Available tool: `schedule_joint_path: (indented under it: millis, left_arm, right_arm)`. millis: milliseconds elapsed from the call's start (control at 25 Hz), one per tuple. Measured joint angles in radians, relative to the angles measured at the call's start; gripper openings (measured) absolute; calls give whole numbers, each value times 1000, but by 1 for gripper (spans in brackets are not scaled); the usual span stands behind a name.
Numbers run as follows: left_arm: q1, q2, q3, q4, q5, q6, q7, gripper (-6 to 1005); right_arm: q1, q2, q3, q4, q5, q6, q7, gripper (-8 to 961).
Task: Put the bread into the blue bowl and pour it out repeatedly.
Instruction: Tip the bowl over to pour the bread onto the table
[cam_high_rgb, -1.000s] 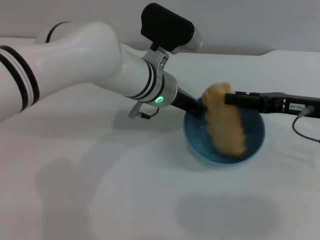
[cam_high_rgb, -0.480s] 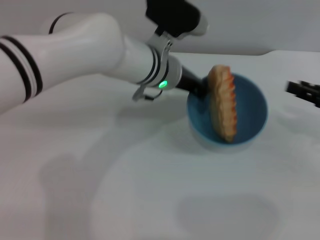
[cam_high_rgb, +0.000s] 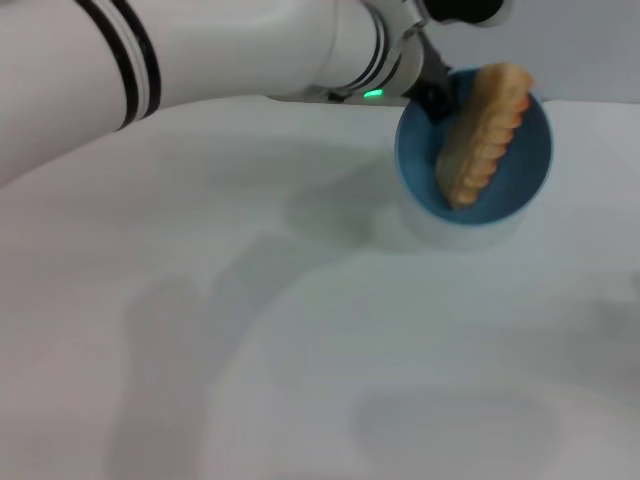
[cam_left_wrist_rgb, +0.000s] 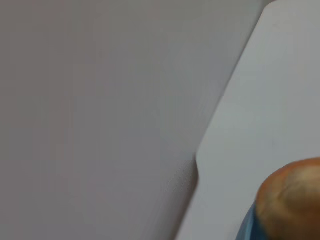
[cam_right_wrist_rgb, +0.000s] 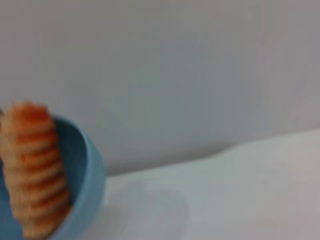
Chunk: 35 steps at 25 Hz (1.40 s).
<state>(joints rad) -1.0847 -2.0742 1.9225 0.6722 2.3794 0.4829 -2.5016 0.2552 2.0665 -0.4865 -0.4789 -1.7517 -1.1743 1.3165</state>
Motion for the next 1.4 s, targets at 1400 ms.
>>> schedule_joint_path:
  millis: [1400]
  left_arm:
    - [82, -2, 115, 23, 401, -386, 132, -1]
  right_arm:
    - [-32, 2, 192, 57, 74, -5, -10, 518]
